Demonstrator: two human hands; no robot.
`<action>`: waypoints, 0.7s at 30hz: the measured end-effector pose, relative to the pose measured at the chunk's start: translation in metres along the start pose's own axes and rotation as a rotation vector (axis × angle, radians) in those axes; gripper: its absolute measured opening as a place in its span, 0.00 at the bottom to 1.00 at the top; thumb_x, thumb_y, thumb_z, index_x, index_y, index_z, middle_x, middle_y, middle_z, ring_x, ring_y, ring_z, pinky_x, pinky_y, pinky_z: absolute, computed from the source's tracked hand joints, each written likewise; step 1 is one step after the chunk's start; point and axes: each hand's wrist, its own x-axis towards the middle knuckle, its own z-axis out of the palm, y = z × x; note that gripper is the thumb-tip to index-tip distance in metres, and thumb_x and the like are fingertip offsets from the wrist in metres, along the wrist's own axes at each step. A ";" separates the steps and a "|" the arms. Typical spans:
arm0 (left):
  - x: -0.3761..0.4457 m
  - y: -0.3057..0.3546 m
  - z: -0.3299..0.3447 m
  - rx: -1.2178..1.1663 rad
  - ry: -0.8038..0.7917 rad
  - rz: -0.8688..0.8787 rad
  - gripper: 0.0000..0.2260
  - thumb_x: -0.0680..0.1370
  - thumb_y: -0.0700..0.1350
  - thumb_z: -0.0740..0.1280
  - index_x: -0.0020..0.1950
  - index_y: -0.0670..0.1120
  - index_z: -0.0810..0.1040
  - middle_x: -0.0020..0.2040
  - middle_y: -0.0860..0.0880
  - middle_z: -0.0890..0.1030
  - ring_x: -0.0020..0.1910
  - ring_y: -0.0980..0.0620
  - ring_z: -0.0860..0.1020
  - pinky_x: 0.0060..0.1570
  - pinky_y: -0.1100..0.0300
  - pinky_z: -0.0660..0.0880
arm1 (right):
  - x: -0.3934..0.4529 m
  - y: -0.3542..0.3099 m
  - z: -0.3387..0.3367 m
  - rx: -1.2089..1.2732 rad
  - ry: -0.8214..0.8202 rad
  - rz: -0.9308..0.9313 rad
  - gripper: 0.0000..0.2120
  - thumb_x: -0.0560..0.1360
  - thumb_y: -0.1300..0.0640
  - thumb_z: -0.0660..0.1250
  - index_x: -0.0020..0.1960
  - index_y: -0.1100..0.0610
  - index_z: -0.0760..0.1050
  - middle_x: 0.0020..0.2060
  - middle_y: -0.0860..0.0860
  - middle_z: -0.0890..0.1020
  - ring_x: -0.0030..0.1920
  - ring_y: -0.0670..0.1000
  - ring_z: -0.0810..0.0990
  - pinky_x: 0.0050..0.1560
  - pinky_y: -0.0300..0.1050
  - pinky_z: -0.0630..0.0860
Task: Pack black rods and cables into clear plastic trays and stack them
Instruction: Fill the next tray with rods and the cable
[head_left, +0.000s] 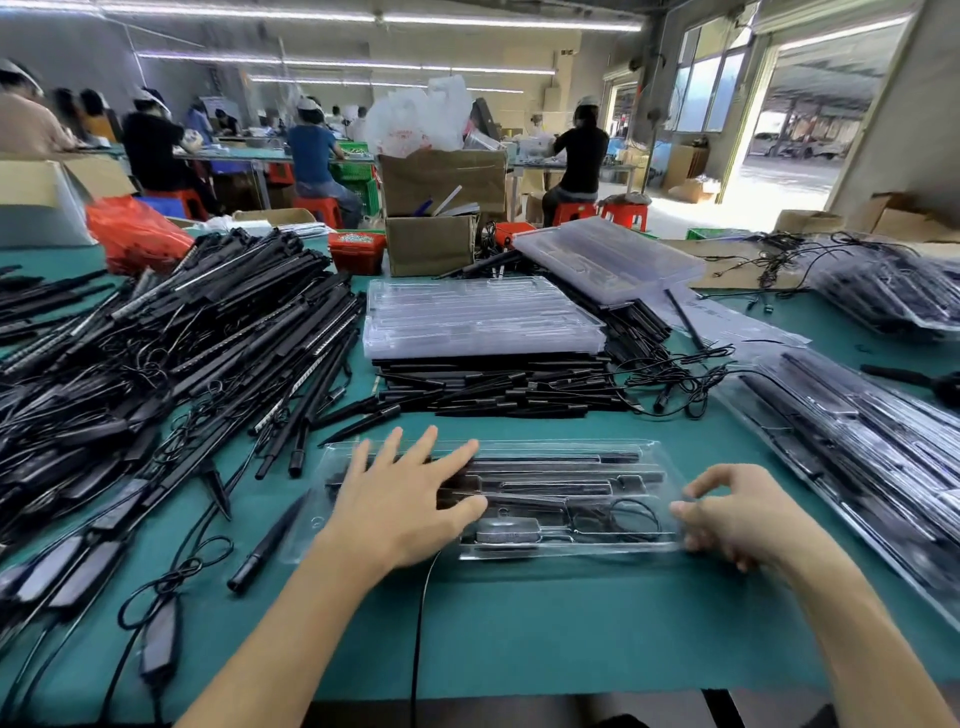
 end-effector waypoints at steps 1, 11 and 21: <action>-0.001 0.000 0.003 0.017 -0.010 -0.026 0.29 0.76 0.74 0.46 0.74 0.76 0.40 0.82 0.56 0.44 0.81 0.43 0.42 0.77 0.40 0.37 | -0.002 -0.003 0.000 -0.158 0.050 0.010 0.11 0.74 0.56 0.73 0.51 0.57 0.73 0.33 0.54 0.84 0.30 0.52 0.79 0.33 0.41 0.72; 0.006 0.022 0.021 -0.070 0.041 -0.006 0.37 0.65 0.82 0.36 0.74 0.76 0.39 0.83 0.53 0.42 0.80 0.42 0.36 0.75 0.37 0.34 | -0.015 -0.075 0.068 -0.483 -0.078 -0.409 0.32 0.68 0.34 0.74 0.66 0.43 0.67 0.64 0.50 0.67 0.69 0.56 0.63 0.66 0.53 0.61; 0.006 0.025 0.012 -0.063 -0.033 -0.006 0.44 0.60 0.85 0.43 0.75 0.76 0.40 0.83 0.51 0.42 0.80 0.48 0.36 0.74 0.37 0.34 | 0.005 -0.046 0.081 -0.574 -0.034 -0.565 0.35 0.69 0.25 0.62 0.70 0.39 0.59 0.64 0.46 0.60 0.69 0.51 0.55 0.67 0.52 0.55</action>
